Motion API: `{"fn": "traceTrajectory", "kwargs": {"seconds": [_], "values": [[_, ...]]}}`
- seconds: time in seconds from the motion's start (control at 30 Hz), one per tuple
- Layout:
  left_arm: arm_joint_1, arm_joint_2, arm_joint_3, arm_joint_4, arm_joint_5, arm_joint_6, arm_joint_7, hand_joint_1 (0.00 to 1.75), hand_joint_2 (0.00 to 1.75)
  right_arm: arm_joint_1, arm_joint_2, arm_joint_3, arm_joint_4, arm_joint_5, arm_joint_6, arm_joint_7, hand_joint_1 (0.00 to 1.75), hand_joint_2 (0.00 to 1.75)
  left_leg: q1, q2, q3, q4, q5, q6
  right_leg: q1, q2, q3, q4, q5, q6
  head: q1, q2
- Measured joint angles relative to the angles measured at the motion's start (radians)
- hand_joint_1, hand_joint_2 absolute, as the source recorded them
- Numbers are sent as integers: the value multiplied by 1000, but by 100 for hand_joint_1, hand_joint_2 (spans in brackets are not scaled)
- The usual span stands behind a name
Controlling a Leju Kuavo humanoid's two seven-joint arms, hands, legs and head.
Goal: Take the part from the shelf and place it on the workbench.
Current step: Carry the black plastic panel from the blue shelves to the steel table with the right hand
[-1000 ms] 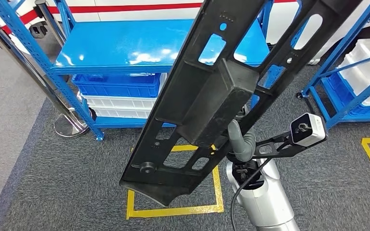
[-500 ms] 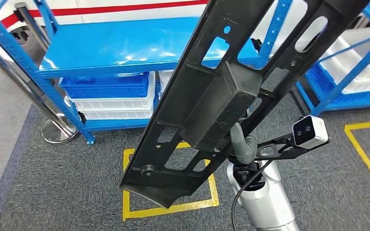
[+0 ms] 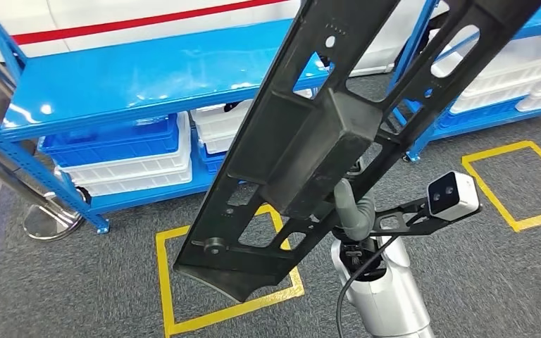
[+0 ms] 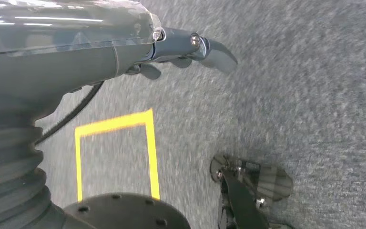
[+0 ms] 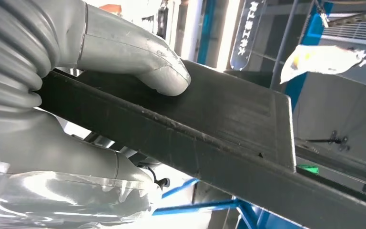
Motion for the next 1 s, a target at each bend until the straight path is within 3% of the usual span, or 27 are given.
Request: {"fn": "traceTrajectory", "kwargs": {"seconds": [0.1,0.17,0.23,0.27,0.3,0.33,0.4,0.47,0.53,0.6,0.67,0.73,0.8,0.83,0.9,0.97,1.0], "values": [[-5,0,-4,0,-8,6,0,0,175,16,2,-10,-11,58,-36,-22,175,175,1,18,4,-23,6,5,-2,19,-11,-5,12,22,0,0],[-6,0,-8,0,-13,8,0,0,175,22,2,-21,-21,105,-63,-47,175,175,7,40,6,-40,20,15,1,-17,-30,32,-19,34,7,0],[-6,1,-12,0,-18,10,0,0,175,28,3,-29,-30,151,-89,-76,175,175,6,64,3,-43,26,21,-2,-68,-80,146,-86,42,16,0],[-5,1,-14,0,-20,10,0,0,175,34,3,-32,-34,171,-100,-89,175,175,5,77,0,-41,26,21,-4,-78,-106,206,-113,45,16,0],[-5,1,-15,0,-22,11,0,0,175,41,4,-36,-39,191,-110,-101,175,175,4,89,-2,-38,26,21,-6,-83,-120,244,-123,48,16,0],[-5,2,-17,0,-25,12,0,0,175,49,4,-40,-46,207,-118,-112,175,175,4,101,-4,-36,25,20,-8,-86,-115,245,-116,50,16,0],[-7,2,-20,0,-30,13,-2,0,175,62,4,-46,-62,233,-128,-133,175,175,4,121,-6,-31,22,16,-10,-103,-49,139,-64,51,16,0],[-9,5,-23,0,-36,15,-5,0,175,71,4,-49,-77,248,-130,-152,175,175,0,137,-6,-25,17,7,-4,-132,15,25,-31,39,16,0],[-11,11,-27,0,-40,19,-10,0,175,84,4,-52,-88,255,-127,-171,175,175,-4,149,-5,-22,14,-4,3,-138,26,-5,-29,22,15,0],[-15,16,-30,0,-42,24,-14,0,175,100,4,-58,-93,257,-121,-185,175,175,-2,159,-3,-22,11,-16,2,-120,23,-9,-24,8,15,0],[-19,22,-33,0,-44,28,-18,0,175,110,5,-63,-96,258,-113,-194,175,175,1,128,-16,13,-22,-26,-3,-103,21,-13,-17,-6,15,0],[-20,29,-35,0,-48,33,-20,0,175,117,7,-66,-96,256,-107,-198,175,175,4,84,-58,121,-89,-32,-4,-84,17,-15,-13,-15,14,0],[-17,33,-38,0,-57,38,-21,0,175,129,9,-67,-95,248,-104,-199,175,175,4,73,-109,240,-136,-32,-1,-63,13,-14,-9,-19,14,0],[-16,35,-42,0,-63,41,-22,0,175,137,10,-69,-94,243,-104,-198,175,175,4,71,-117,260,-134,-30,1,-50,12,-13,-8,-20,14,0],[-16,39,-48,0,-70,50,-26,0,175,149,12,-72,-92,237,-108,-194,175,175,3,63,-77,179,-75,-21,4,-25,11,-10,-6,-19,14,0],[-14,44,-50,0,-71,57,-33,0,175,156,16,-74,-89,250,-123,-191,175,175,3,24,-15,45,-19,-9,4,-1,9,-6,-4,-15,15,0],[-13,46,-50,0,-71,59,-37,0,175,158,18,-75,-85,261,-133,-191,175,175,3,7,4,4,-9,-5,3,9,5,-5,-1,-10,15,0]]}}
